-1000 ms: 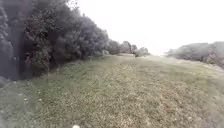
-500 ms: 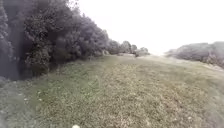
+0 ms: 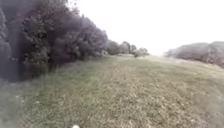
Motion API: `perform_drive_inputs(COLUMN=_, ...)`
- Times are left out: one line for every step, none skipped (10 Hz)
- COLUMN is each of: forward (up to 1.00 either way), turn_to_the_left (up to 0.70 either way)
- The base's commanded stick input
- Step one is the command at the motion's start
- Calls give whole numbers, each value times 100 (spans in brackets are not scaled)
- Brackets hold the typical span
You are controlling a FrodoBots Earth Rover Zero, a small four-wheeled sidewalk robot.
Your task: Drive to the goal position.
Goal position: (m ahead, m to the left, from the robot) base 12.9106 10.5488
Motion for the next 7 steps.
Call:
perform_drive_inputs(forward=70, turn_to_the_left=-14)
perform_drive_inputs(forward=70, turn_to_the_left=-14)
perform_drive_inputs(forward=70, turn_to_the_left=-14)
perform_drive_inputs(forward=70, turn_to_the_left=-14)
perform_drive_inputs(forward=70, turn_to_the_left=-10)
perform_drive_inputs(forward=70, turn_to_the_left=-3)
perform_drive_inputs(forward=70, turn_to_the_left=0)
